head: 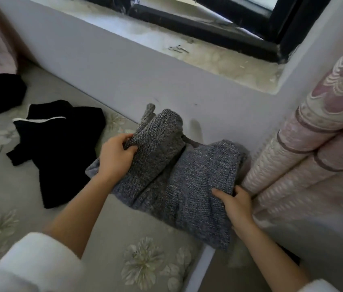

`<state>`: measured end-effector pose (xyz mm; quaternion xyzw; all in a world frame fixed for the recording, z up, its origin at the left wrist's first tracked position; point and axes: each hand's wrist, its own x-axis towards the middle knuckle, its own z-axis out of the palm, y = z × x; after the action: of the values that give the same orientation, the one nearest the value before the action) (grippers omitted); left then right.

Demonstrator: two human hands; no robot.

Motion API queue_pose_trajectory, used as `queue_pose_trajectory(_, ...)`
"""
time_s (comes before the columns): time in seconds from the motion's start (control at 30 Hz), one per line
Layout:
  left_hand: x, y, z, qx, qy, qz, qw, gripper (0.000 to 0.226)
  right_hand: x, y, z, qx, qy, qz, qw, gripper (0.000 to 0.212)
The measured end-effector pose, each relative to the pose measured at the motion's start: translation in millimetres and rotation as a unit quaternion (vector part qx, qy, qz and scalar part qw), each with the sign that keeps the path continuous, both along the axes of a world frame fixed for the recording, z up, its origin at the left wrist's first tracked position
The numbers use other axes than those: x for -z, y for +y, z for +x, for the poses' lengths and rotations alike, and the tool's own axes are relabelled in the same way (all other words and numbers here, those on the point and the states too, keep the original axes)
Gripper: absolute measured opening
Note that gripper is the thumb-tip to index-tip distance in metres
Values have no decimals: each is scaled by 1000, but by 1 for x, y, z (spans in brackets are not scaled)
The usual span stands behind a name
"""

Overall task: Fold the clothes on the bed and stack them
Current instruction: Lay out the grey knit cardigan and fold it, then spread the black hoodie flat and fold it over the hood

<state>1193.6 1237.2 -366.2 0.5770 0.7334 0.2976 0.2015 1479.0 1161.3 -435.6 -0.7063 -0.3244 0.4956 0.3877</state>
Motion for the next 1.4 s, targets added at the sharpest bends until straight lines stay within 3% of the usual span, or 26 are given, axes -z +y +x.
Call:
queue_pose_trajectory(0.17, 24, 72, -3, -52, -27, -6, 998, 34, 37, 24, 12, 56, 19, -47, 997, 32)
queue_pose_trajectory(0.3, 77, 95, -2, -83, 12, -95, 992, 55, 71, 35, 16, 61, -107, -121, 985, 42)
queue_pose_trajectory(0.4, 120, 81, 11, 28, 85, -152, 984, 60, 82, 37, 5, -22, -220, -85, 972, 63)
queue_pose_trajectory(0.47, 143, 71, 20, 94, 120, -192, 970, 60, 86, 41, -7, -115, -315, -25, 942, 76)
queue_pose_trajectory(0.53, 163, 65, 27, 136, 147, -236, 951, 61, 94, 51, -20, -218, -367, 24, 904, 81)
queue_pose_trajectory(0.63, 187, 62, 31, 152, 172, -279, 932, 64, 112, 69, -33, -322, -409, 18, 854, 78)
queue_pose_trajectory(0.83, 223, 56, 36, 141, 221, -263, 928, 66, 150, 76, -24, -389, -439, -69, 807, 75)
queue_pose_trajectory(1.0, 227, 55, 37, 147, 193, -263, 934, 63, 149, 76, -31, -386, -454, -81, 799, 74)
queue_pose_trajectory(1.2, 209, -1, 1, 128, 108, -213, 963, 59, 117, 65, -76, -393, -458, 6, 797, 71)
queue_pose_trajectory(1.33, 208, -72, -53, -2, 43, -276, 960, 59, 107, 54, -149, -493, -436, 85, 748, 67)
queue_pose_trajectory(1.4, 210, -103, -92, -63, 36, -293, 953, 59, 110, 48, -192, -562, -428, 123, 697, 66)
